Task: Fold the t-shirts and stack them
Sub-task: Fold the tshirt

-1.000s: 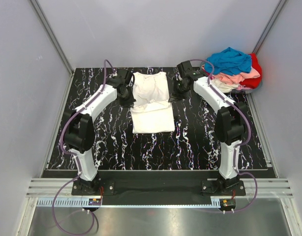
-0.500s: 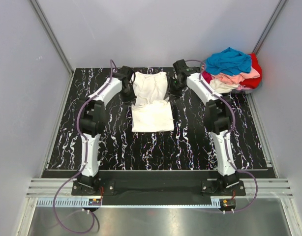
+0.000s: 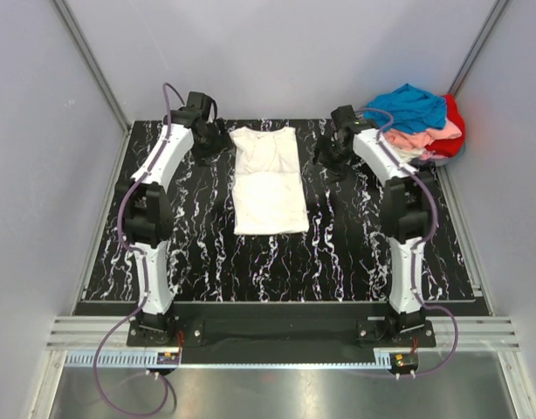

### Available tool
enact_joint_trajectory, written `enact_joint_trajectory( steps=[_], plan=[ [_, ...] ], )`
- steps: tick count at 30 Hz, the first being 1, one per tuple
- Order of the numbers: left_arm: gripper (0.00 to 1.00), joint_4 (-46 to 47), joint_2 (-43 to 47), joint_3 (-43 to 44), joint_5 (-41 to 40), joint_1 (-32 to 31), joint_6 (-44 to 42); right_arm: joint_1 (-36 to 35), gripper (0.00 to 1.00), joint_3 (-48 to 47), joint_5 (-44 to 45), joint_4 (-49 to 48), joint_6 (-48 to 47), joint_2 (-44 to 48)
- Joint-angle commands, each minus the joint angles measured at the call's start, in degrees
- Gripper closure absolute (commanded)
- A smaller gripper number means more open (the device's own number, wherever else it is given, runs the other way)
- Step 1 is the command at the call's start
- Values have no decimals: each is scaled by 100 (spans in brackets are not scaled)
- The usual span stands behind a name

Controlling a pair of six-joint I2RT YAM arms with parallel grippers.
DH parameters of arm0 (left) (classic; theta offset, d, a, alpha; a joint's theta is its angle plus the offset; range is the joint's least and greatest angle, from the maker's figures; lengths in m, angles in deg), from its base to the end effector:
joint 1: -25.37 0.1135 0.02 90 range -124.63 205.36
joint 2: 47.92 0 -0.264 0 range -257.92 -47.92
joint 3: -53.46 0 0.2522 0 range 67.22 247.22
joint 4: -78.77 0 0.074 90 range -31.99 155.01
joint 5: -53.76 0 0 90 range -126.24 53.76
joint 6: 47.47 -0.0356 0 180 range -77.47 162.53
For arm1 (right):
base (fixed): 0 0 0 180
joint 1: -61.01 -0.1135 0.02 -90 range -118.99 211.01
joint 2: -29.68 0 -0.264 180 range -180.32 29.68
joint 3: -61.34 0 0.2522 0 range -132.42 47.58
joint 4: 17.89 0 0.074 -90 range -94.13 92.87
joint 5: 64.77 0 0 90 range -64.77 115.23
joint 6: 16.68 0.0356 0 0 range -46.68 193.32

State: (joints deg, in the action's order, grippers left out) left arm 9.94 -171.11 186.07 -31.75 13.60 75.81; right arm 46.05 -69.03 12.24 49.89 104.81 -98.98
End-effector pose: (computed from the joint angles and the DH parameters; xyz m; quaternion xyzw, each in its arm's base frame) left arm 0.4586 -0.0984 0.2815 -0.1697 0.9488 -0.1359 0.2290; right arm 0.4627 0.1319 0.2278 0.1165 0.9653 0.1829 0.1457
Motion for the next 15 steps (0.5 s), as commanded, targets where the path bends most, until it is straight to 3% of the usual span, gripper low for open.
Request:
enact_joint_trajectory(
  steps=[1,3,7,10,15],
  plan=[
    [25,495,1322,-1675,25,-80,3,-104,22,1827,-238,-1144,-29,1368],
    [26,1222,2198,-3243,217,-97,152,-95,23,2518,-493,-1437,7,1878],
    [26,2157,3274,-5146,561,-141,468,-112,25,4002,-993,-1991,42,2336],
    [26,2842,3793,-6211,781,-299,618,-130,28,4619,-1302,-2387,33,2433],
    [26,3914,3979,-7243,983,-563,1013,-261,32,5026,-1566,-2730,24,2240]
  ],
)
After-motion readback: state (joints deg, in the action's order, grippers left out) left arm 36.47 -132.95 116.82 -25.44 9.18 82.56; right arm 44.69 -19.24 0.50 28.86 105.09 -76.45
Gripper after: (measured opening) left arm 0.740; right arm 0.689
